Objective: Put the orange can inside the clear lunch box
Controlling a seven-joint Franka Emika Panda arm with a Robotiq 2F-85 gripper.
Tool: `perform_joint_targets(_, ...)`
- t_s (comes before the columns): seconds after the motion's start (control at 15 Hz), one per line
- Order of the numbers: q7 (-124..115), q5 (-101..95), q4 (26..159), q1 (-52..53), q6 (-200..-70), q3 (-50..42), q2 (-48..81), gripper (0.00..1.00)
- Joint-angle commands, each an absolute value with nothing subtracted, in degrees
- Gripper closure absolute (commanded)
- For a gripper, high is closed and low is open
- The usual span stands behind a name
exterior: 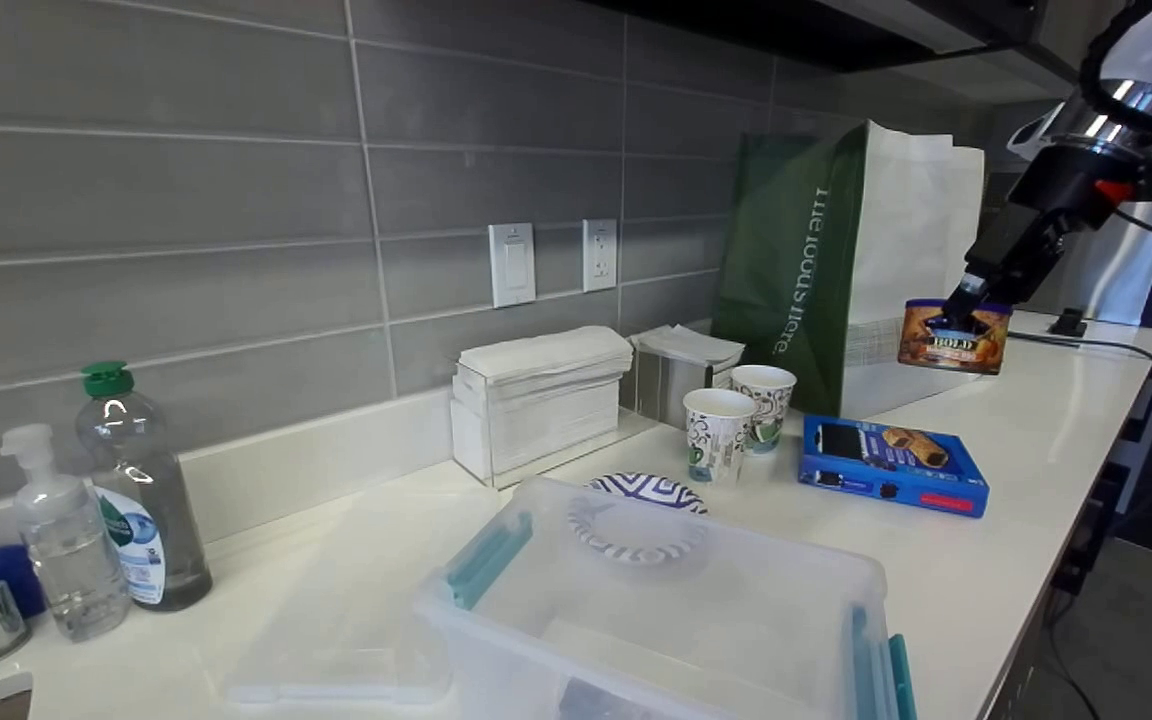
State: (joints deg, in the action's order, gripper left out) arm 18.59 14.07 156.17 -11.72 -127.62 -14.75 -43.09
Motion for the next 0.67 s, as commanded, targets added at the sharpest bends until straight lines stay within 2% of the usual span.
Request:
perform_joint_targets(0.0, 19.2, 14.9, 156.0, -8.1, -127.9, -16.6, -42.8, 0.28)
perform_joint_targets(0.6, 33.1, 24.3, 151.1, 14.6, -131.5, -14.1, -27.3, 0.28)
